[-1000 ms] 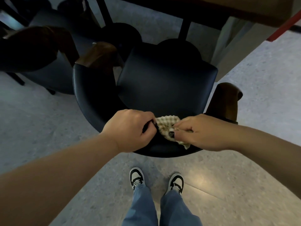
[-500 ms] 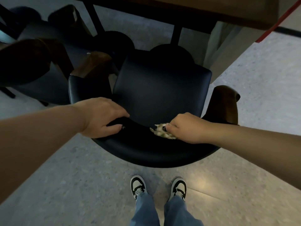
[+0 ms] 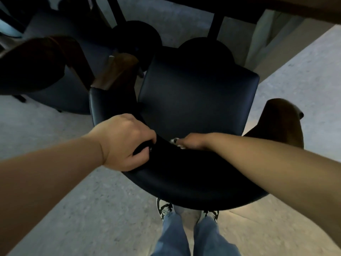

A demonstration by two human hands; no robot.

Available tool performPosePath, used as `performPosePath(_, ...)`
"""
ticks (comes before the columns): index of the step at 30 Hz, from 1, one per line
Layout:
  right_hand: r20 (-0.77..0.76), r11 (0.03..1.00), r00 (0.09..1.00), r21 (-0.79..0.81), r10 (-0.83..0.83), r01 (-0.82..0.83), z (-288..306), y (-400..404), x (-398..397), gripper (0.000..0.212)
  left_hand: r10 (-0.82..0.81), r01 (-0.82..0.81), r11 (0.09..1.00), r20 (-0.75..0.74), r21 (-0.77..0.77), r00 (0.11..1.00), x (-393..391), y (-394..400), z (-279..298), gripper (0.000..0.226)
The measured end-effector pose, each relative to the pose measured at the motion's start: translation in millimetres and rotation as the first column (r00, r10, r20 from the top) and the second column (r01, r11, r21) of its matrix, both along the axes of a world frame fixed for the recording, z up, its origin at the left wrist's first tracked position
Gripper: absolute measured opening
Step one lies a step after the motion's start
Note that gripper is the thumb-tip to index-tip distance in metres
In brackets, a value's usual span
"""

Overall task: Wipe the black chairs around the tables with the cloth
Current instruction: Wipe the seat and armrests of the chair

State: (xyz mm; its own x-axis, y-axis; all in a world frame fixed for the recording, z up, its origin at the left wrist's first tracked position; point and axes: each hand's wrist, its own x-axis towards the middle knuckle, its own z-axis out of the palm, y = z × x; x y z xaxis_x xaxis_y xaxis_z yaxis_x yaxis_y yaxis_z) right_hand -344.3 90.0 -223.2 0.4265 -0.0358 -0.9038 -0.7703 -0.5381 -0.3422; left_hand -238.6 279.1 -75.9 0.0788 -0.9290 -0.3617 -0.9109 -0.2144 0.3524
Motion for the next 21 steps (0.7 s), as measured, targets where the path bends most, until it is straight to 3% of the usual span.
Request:
performPosePath(2, -0.07, 0.998, 0.998, 0.069, -0.004, 0.009, -2, 5, -1, 0.042, 0.016, -0.016, 1.0, -0.009, -0.016, 1.0, 0, 1, 0, 0.049)
performPosePath(4, -0.042, 0.998, 0.999, 0.064, 0.026, -0.024, -1, 2, -2, 0.037, 0.018, -0.019, 0.999, -0.023, -0.026, 1.0, -1, 1, 1, 0.048)
performPosePath(12, 0.086, 0.964, 0.966, -0.123, 0.246, -0.234, 25, 6, 0, 0.028, 0.039, -0.039, 0.999, -0.017, -0.036, 0.999, 0, 2, -2, 0.051)
performPosePath(21, 0.492, 0.958, 0.823, -0.185, 0.283, -0.219, 116, 32, -46, 0.042, 0.06, -0.059, 0.997, 0.016, -0.046, 0.998, -2, 1, 0, 0.054)
